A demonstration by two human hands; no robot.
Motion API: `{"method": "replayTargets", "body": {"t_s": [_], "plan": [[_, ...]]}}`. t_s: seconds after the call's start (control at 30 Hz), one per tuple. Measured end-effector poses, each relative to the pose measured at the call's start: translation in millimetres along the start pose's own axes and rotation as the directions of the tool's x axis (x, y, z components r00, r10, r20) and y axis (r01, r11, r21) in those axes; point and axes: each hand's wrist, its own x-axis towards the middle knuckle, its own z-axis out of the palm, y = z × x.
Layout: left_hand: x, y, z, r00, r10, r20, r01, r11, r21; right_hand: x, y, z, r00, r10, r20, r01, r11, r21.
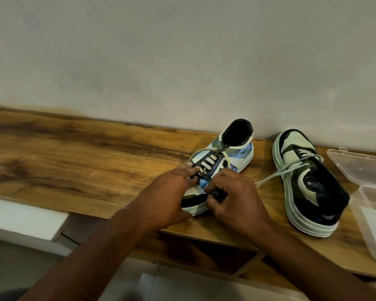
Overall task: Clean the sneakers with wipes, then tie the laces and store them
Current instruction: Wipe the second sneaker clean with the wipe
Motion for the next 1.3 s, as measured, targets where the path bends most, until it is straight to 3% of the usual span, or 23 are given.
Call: {"method": "replayTargets", "body": {"t_s": [0.13,0.23,0.4,0.5,0.7,0.8,1.1,1.2,1.3], "plan": [[0.2,3.0,-0.5,1.000,0.023,0.020,-0.023,0.999,0.039,14.0,24.4,-19.4,0.975,0.144,-0.170,-0.154,0.987,-0.048],[0.0,1.5,-1.2,0.999,0.025,0.023,-0.026,0.997,0.066,15.7,29.5,-25.5,0.955,0.171,-0.241,-0.194,0.978,-0.073],[-4.2,7.9,-1.4,1.000,0.016,-0.008,-0.015,0.993,0.113,-2.6,-5.5,1.3,0.995,0.046,-0.093,-0.054,0.995,-0.082],[-6.2,13.0,1.6,0.991,-0.028,-0.129,0.032,0.999,0.031,-9.9,-17.0,13.1,1.000,-0.028,-0.002,0.028,0.998,-0.057],[-0.6,19.3,11.9,0.949,-0.168,-0.267,0.170,0.985,-0.016,-1.4,-12.1,4.5,0.986,0.109,-0.124,-0.104,0.993,0.049],[5.1,17.6,16.6,0.926,-0.223,-0.305,0.227,0.974,-0.021,-2.1,-11.5,7.4,0.982,0.121,-0.145,-0.120,0.993,0.020],[8.5,17.7,13.5,0.914,-0.269,-0.304,0.269,0.962,-0.041,15.1,26.4,-27.1,0.891,0.275,-0.361,-0.285,0.958,0.026],[8.3,18.8,12.4,0.917,-0.273,-0.290,0.278,0.960,-0.027,11.3,18.4,-18.8,0.914,0.210,-0.347,-0.234,0.972,-0.028],[9.2,18.9,12.6,0.913,-0.283,-0.296,0.289,0.957,-0.021,3.1,2.0,-0.8,0.972,0.119,-0.205,-0.137,0.988,-0.076]]}}
